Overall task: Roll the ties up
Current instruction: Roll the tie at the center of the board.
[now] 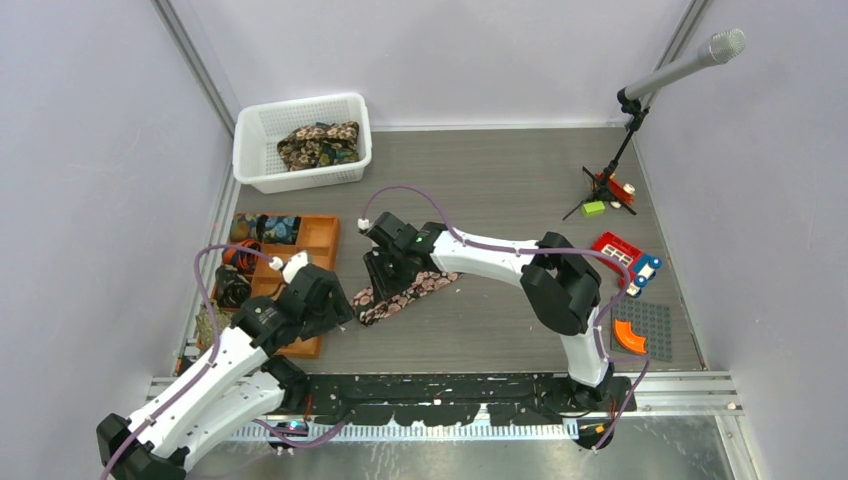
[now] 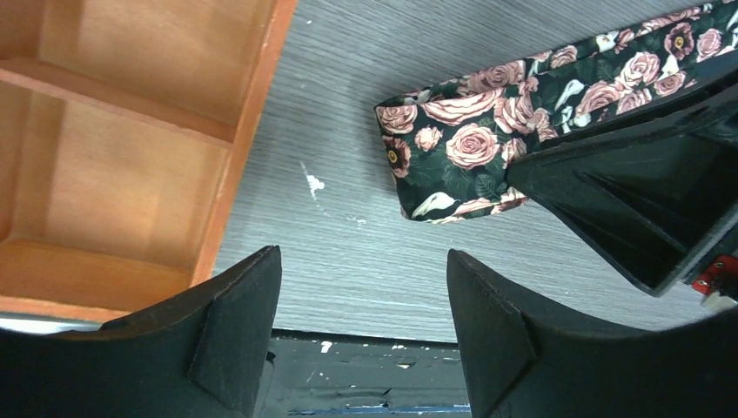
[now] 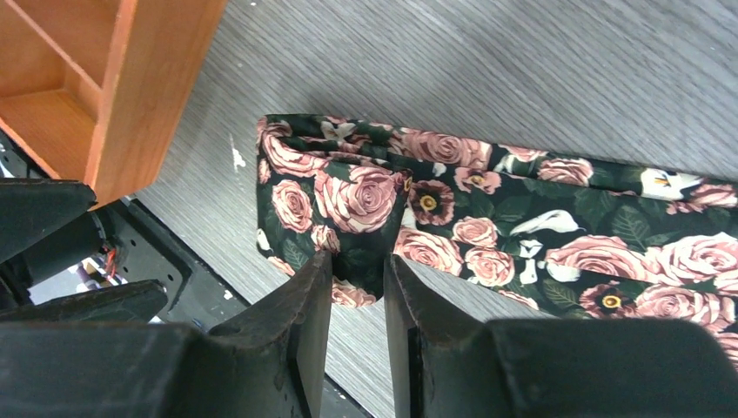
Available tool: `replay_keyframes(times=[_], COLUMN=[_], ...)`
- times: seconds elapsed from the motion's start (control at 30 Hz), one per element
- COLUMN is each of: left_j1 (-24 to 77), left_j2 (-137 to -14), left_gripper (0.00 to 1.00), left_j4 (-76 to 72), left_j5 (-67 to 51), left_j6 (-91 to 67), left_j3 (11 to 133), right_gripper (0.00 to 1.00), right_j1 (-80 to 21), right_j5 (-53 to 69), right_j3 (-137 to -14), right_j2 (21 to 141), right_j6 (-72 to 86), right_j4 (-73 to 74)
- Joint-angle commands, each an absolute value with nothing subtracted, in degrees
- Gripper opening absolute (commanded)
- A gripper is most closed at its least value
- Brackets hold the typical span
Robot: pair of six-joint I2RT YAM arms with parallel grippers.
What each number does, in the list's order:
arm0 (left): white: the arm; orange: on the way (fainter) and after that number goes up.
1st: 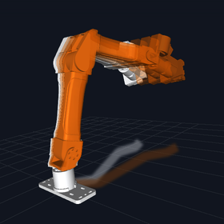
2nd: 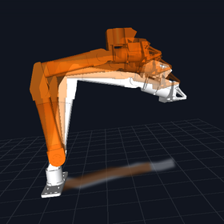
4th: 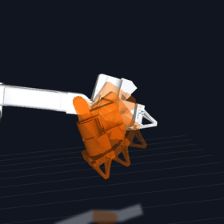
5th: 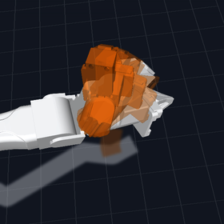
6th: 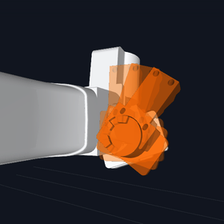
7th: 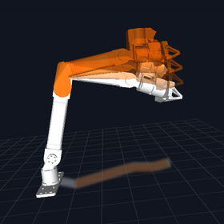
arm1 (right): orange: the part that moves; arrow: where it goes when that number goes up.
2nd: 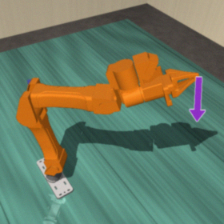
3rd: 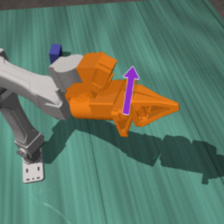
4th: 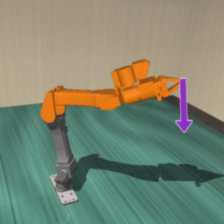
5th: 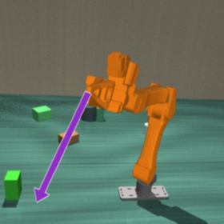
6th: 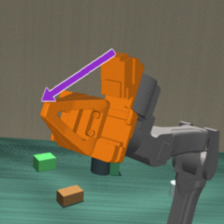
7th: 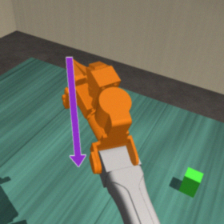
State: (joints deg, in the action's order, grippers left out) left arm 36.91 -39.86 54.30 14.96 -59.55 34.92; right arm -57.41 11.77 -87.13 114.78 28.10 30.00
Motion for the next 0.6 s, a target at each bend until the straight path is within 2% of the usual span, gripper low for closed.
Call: replay_keyframes(times=[0.0,0.57], left_j1=[37.0,37.0], left_j2=[-40.7,-45.5], left_gripper=[0.71,0.70], left_j4=[46.8,35.7], left_j5=[13.3,12.0], left_j6=[-58.5,-59.6], left_j3=[34.1,30.5], right_gripper=[0.33,0.30], right_j1=[-56.3,-54.3], right_j5=[11.0,12.7], right_j3=[-86.0,-81.6], right_j2=[113.9,114.8], right_j6=[26.9,27.0], right_j4=[29.1,25.6])
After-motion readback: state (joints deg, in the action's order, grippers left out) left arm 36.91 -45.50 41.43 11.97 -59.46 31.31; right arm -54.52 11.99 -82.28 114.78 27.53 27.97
